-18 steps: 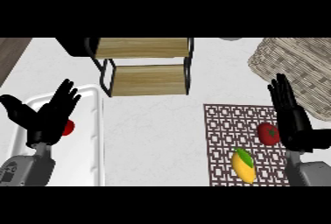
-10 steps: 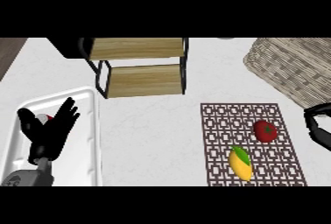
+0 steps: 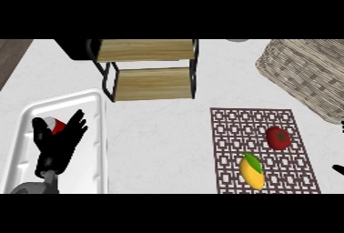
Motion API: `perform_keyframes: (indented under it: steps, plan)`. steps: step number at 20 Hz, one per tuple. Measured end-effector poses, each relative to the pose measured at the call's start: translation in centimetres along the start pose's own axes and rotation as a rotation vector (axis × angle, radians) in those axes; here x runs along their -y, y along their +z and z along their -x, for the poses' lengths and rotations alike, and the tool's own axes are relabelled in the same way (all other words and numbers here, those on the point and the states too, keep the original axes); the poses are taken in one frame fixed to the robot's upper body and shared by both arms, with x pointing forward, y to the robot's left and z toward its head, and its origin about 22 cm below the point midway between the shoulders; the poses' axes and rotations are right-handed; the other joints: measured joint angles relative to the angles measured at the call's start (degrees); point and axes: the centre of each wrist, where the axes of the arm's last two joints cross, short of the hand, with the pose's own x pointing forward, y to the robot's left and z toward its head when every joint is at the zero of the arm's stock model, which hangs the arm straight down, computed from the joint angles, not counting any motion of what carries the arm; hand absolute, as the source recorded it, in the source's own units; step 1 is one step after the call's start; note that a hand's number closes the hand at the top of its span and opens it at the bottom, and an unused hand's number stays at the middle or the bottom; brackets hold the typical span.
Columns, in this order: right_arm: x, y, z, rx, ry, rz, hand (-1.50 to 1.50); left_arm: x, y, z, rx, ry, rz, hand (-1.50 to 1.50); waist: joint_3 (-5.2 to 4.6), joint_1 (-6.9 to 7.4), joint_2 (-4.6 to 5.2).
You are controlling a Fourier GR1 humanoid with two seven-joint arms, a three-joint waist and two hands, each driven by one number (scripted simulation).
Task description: Pick the lemon from the placemat and place it in the tiered shelf
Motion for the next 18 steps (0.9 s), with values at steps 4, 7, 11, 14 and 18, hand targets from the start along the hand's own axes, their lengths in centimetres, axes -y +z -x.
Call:
perform_keyframes:
  steps: [4,7,11,14,18]
  plan:
    - [1.1,0.8,-1.9,0.015,0.016,-0.154,-1.5,-0.2,0.1,-0.1,-0.003,-0.001,-0.003,0.0,-0.05,-0.37,-0.17]
    - [0.7,1.0,-4.2,0.012,0.052,-0.251,-1.5,0.0,0.2,-0.2,-0.009,0.002,-0.005,0.0,-0.1,-0.65,-0.25]
    - [-0.7,0.2,-8.3,-0.02,0.137,-0.336,-1.5,-0.1,-0.2,0.0,-0.011,0.002,-0.008,0.0,-0.17,-0.8,-0.25]
    - [-2.5,0.1,-11.0,-0.069,0.195,-0.343,-1.5,-0.5,0.0,0.2,0.003,-0.003,-0.006,0.0,-0.18,-0.69,-0.28]
    - [-5.2,-0.2,-14.0,-0.131,0.251,-0.3,-1.5,0.2,-0.2,-0.4,-0.003,-0.003,-0.005,0.0,-0.15,-0.3,-0.19]
